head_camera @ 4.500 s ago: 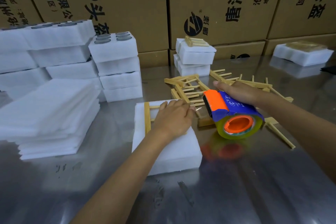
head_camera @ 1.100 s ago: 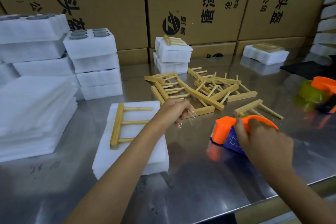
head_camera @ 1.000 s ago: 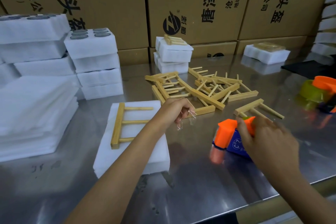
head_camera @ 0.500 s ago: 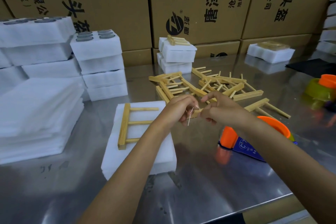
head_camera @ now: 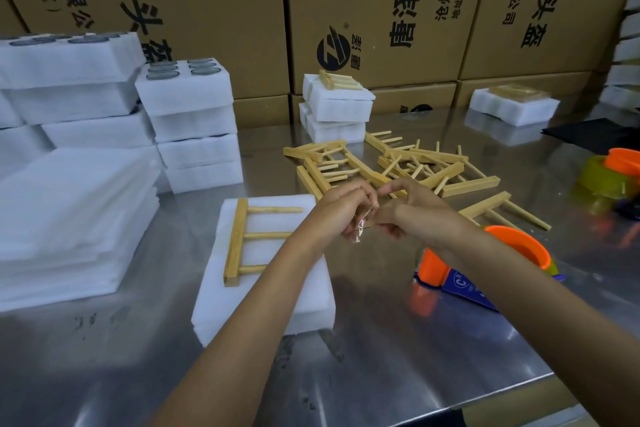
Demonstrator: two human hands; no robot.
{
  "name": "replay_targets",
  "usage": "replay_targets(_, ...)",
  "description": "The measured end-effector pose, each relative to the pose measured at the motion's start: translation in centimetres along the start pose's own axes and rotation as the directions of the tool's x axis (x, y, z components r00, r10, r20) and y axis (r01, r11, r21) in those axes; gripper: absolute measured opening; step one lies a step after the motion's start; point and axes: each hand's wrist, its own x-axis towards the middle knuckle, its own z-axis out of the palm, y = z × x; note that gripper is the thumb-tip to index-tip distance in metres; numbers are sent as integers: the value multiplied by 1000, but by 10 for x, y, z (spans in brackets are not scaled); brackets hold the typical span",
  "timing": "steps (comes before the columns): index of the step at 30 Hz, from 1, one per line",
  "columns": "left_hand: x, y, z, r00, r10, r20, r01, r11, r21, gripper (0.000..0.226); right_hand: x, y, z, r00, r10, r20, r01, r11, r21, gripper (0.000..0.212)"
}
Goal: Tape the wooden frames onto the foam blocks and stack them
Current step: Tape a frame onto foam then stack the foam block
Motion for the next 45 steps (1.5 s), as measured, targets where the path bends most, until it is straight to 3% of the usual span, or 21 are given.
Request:
replay_targets(3,3,-4,3,994,-27,-103,36,995,90,24,2,-1,2,991,-119,-54,99,952,-291,40)
replay_targets(7,4,-10,3,971,-19,-237,76,970,231,8,2,6,19,953,-301,-40,222,781,-583,33)
replay_targets(10,7,2,0,949,1,-316,-1,1000,2,16,2,11,31,946,-324,-9,219,660,-718,18)
replay_targets(13,-1,22,-20,886,-66,-459,-89,947,-309,20,1,20,42,961,-277,20,205,658,-725,14)
replay_targets(15,-15,33,-46,853,-47,-520,-166,920,-356,26,-2,26,48,958,-285,21,206,639,-741,27)
replay_targets(18,-41,38,-87,774,-1,-634,-198,950,-242,27,-6,34,56,947,-322,19,208,565,-798,32)
replay_targets(20,-58,26,-112,703,16,-711,-142,983,-118,21,-8,36,63,943,-333,8,202,554,-807,31)
replay_targets(22,-73,5,-131,662,10,-750,15,1000,27,10,-10,36,71,941,-339,3,202,555,-807,30)
replay_targets(24,-87,-22,-140,671,-51,-740,240,959,152,19,-11,37,78,939,-345,6,206,547,-812,29)
replay_targets(26,-96,-42,-137,711,-206,-672,386,914,128,36,-12,38,81,939,-345,-5,199,555,-808,27)
replay_targets(29,-106,-62,-127,784,-416,-460,455,890,-29,49,-12,43,81,947,-319,-29,179,601,-779,23)
replay_targets(33,-97,-59,-120,785,-406,-469,342,914,-218,39,-12,51,86,967,-247,-68,145,747,-649,21)
replay_targets(36,-103,-57,-118,862,-247,-442,152,959,-240,26,-12,55,90,961,-253,-112,160,838,-523,23)
replay_targets(40,-113,-54,-107,924,-142,-354,-41,885,-463,48,-13,41,95,965,-208,-158,204,978,-39,20)
replay_targets(45,-108,-48,-108,950,-161,-269,-29,809,-587,50,-17,12,83,994,-1,-105,35,944,328,21)
